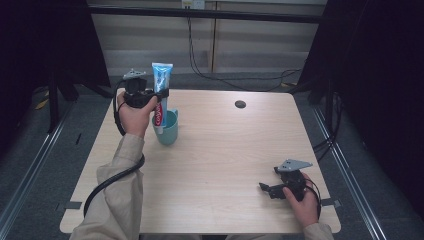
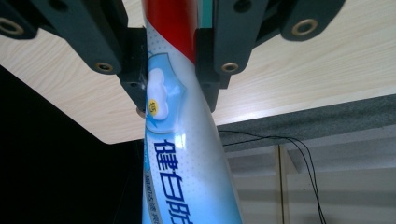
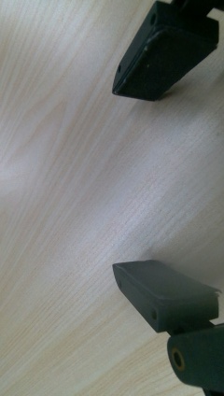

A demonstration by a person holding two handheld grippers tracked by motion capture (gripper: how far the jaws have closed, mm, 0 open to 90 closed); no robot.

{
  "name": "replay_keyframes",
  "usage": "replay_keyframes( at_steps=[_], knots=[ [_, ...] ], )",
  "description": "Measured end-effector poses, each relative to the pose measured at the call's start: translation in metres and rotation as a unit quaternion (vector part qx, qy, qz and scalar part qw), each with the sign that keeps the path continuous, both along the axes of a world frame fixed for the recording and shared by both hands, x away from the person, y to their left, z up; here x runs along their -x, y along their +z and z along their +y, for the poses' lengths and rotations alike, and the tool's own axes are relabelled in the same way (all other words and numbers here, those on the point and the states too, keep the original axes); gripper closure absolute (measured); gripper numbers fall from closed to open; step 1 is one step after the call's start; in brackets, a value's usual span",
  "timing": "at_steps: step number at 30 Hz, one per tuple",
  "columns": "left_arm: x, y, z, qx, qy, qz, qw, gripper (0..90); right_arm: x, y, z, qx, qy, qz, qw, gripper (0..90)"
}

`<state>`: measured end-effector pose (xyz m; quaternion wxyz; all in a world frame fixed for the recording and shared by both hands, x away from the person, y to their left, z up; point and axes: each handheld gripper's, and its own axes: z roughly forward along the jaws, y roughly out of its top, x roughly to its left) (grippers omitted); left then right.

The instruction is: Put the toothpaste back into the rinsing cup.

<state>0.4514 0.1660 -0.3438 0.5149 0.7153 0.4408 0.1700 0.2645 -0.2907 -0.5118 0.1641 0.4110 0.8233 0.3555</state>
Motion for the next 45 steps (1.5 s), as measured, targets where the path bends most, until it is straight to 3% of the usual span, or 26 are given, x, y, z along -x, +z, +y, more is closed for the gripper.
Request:
replay_keyframes(
  at_steps=[29,32,45],
  knots=[
    [-0.021,0.005,-0.013,-0.014,0.002,-0.008,0.9999,72.8,0.000,0.000,0.000,0.000,0.000,-0.001,1.0000,12.1],
    [-0.023,0.004,-0.013,-0.008,0.001,-0.010,0.9999,72.8,0.000,0.000,0.000,0.000,0.000,-0.001,1.0000,12.1],
    [-0.032,-0.007,-0.019,-0.017,0.000,-0.007,0.9998,72.6,0.000,0.000,0.000,-0.001,0.001,0.000,1.0000,12.1]
  ],
)
